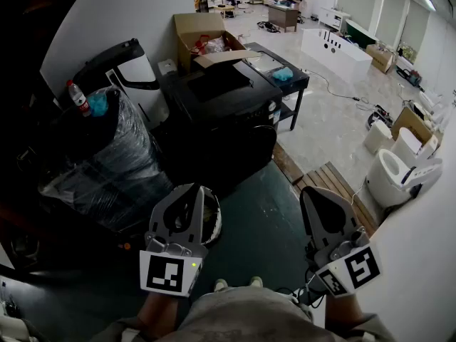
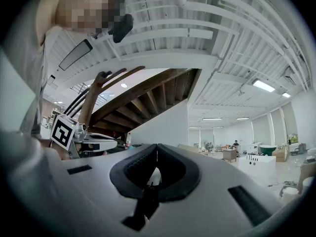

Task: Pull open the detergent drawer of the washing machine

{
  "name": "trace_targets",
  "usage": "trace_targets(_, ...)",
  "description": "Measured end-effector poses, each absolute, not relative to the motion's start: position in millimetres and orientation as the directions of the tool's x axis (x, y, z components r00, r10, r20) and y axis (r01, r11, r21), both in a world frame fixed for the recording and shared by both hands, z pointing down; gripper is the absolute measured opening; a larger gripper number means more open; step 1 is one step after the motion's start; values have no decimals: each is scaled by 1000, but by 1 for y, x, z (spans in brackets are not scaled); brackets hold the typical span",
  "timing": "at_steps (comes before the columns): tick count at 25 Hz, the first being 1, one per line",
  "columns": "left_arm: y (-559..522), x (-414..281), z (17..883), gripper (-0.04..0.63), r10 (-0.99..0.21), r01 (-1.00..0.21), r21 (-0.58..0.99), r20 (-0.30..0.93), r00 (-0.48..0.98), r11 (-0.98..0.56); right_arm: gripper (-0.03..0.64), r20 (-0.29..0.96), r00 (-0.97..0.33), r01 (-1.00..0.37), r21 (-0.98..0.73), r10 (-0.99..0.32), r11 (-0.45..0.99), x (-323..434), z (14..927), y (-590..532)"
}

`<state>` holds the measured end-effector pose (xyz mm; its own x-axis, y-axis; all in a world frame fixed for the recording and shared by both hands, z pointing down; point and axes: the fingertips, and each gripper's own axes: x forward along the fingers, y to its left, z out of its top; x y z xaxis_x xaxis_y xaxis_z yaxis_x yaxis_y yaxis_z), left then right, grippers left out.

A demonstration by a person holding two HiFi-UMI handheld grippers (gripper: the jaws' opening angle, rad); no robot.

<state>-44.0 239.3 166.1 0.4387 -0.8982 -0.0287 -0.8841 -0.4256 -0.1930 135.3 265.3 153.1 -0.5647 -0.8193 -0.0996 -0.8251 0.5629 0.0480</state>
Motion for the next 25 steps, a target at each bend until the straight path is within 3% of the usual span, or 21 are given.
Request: trace_targets(25,237,18,182,15,-909,-884,-224,16,417,-410,32,-134,-631,-770,-14,-764,638,190,169,263)
